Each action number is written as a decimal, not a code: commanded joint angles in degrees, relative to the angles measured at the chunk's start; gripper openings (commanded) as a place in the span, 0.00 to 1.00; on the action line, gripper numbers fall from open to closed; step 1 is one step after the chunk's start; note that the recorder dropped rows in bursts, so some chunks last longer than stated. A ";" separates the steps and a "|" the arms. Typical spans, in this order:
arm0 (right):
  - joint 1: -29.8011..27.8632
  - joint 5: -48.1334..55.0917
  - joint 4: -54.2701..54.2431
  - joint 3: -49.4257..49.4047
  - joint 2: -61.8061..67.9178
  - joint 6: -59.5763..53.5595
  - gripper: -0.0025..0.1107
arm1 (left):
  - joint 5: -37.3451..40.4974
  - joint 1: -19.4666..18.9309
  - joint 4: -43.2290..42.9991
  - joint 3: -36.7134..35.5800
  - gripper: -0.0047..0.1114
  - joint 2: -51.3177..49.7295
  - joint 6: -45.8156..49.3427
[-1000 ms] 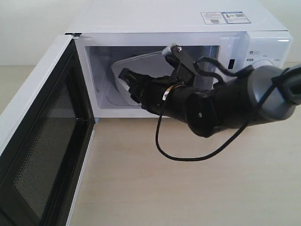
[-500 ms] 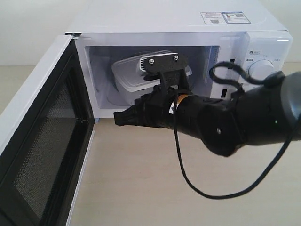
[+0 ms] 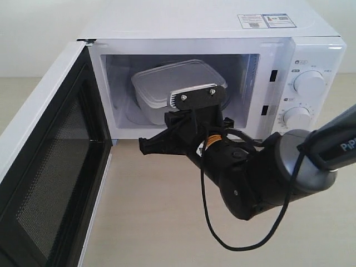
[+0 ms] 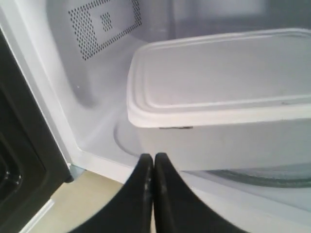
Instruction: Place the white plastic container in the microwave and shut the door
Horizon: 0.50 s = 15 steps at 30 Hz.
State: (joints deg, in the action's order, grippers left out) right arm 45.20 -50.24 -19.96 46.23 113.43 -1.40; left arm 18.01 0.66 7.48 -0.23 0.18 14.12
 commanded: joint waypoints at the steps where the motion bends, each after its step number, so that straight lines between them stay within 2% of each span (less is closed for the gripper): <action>1: -0.12 -3.44 -0.52 0.20 1.44 -0.60 0.02 | -0.42 -0.09 0.42 0.23 0.08 -0.18 0.08; 10: -0.63 -1.06 -3.83 7.19 5.11 -1.11 0.02 | -0.42 -0.09 0.42 0.23 0.08 -0.18 0.08; 15: -2.99 5.73 -4.73 12.13 6.96 -0.24 0.02 | -0.42 -0.09 0.42 0.23 0.08 -0.18 0.08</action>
State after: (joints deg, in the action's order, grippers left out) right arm 43.77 -47.39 -23.91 56.44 119.44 -1.70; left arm 18.01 0.66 7.48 -0.23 0.18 14.12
